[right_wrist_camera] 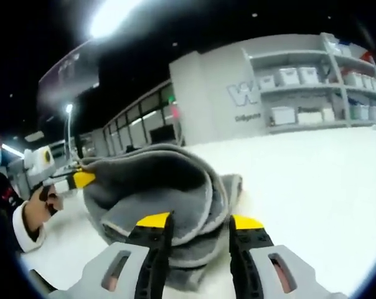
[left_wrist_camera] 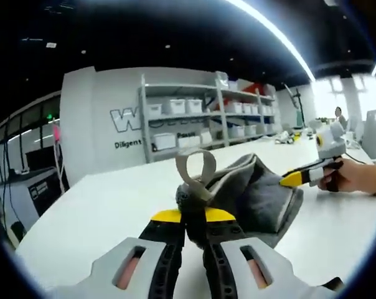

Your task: Open the folded towel by lifting each exposed corner and separating the folded layers until the towel lies flat within the target outline without major curled edges

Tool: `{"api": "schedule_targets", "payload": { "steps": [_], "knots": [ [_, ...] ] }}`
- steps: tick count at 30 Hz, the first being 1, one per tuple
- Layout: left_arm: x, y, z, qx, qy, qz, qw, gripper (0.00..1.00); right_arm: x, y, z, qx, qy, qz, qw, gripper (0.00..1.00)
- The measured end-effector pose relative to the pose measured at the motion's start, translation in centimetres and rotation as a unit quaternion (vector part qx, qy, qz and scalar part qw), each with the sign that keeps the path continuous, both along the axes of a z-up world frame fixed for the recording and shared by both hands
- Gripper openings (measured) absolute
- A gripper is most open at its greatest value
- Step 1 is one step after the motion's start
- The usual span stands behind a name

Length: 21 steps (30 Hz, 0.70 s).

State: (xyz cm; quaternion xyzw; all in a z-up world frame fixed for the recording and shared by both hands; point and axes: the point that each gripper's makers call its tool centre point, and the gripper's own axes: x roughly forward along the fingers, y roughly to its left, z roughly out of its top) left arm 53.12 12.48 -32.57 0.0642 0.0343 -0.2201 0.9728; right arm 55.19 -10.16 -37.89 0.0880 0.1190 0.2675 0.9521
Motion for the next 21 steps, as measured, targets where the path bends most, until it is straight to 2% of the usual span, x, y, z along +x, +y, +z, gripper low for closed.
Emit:
{"api": "schedule_targets", "payload": {
  "steps": [5, 9, 16, 18, 21],
  "knots": [
    [0.2, 0.4, -0.5, -0.003, 0.011, 0.001, 0.9999, 0.10, 0.1, 0.3, 0.3, -0.007, -0.011, -0.004, 0.9999, 0.23],
    [0.1, 0.6, -0.7, -0.005, 0.017, 0.002, 0.9998, 0.11, -0.1, 0.0, 1.7, -0.011, -0.041, -0.023, 0.9988, 0.12],
    [0.2, 0.8, -1.0, -0.015, 0.026, -0.001, 0.9996, 0.11, -0.4, 1.0, 2.2, -0.016, -0.059, -0.023, 0.9979, 0.04],
    [0.0, 0.7, -0.9, -0.018, 0.026, -0.003, 0.9995, 0.11, -0.6, 1.3, 2.8, -0.005, -0.068, -0.020, 0.9975, 0.00],
    [0.0, 0.4, -0.9, -0.019, 0.026, -0.006, 0.9995, 0.11, -0.8, 1.8, 3.5, 0.004, -0.078, -0.014, 0.9969, 0.00]
  ]
}}
